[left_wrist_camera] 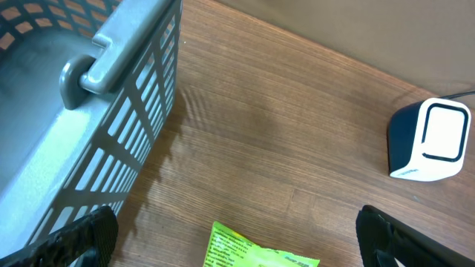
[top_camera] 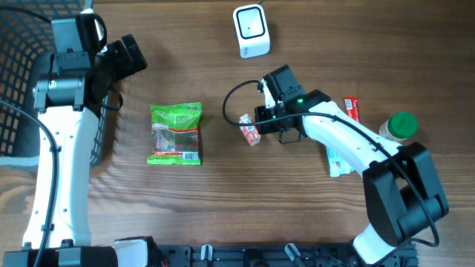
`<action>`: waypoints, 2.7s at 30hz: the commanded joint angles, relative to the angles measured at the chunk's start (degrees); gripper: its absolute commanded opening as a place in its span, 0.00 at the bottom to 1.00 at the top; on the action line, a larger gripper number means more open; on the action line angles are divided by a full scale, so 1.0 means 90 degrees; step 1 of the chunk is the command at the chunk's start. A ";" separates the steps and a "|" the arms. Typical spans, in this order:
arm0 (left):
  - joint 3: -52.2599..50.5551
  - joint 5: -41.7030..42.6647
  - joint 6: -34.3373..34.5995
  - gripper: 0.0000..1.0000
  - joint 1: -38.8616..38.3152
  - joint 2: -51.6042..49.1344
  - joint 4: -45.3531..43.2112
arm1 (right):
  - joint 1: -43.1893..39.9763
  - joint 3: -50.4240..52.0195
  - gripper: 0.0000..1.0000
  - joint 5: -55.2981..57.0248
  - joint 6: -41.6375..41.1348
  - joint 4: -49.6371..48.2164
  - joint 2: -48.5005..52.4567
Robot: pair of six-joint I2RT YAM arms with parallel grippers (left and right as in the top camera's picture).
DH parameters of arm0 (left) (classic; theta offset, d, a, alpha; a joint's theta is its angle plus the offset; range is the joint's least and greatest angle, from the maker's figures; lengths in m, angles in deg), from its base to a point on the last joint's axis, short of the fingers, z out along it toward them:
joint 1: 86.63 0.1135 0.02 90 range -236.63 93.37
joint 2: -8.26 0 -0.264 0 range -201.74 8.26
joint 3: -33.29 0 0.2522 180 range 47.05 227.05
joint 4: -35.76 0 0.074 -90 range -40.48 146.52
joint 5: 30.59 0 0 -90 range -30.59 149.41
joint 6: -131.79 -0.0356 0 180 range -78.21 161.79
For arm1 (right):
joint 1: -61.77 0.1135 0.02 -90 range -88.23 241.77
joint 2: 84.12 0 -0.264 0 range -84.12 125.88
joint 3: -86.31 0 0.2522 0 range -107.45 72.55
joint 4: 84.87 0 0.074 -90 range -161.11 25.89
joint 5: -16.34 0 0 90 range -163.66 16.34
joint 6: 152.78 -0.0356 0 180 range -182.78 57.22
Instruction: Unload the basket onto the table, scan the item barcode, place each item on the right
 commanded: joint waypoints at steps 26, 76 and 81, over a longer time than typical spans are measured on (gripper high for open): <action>0.0053 -0.0017 -0.0056 1.00 0.0024 0.0046 -0.0017 | -0.0007 0.0532 0.64 -0.1513 0.0389 -0.0891 -0.0153; 0.0053 -0.0017 -0.0056 1.00 0.0022 0.0046 -0.0015 | -0.2812 0.0855 0.04 -0.9211 -0.0396 -0.1853 -0.0653; 0.0053 -0.0017 -0.0056 1.00 0.0022 0.0046 -0.0017 | -0.2885 0.0852 0.04 -0.9214 -0.0639 -0.1860 -0.0748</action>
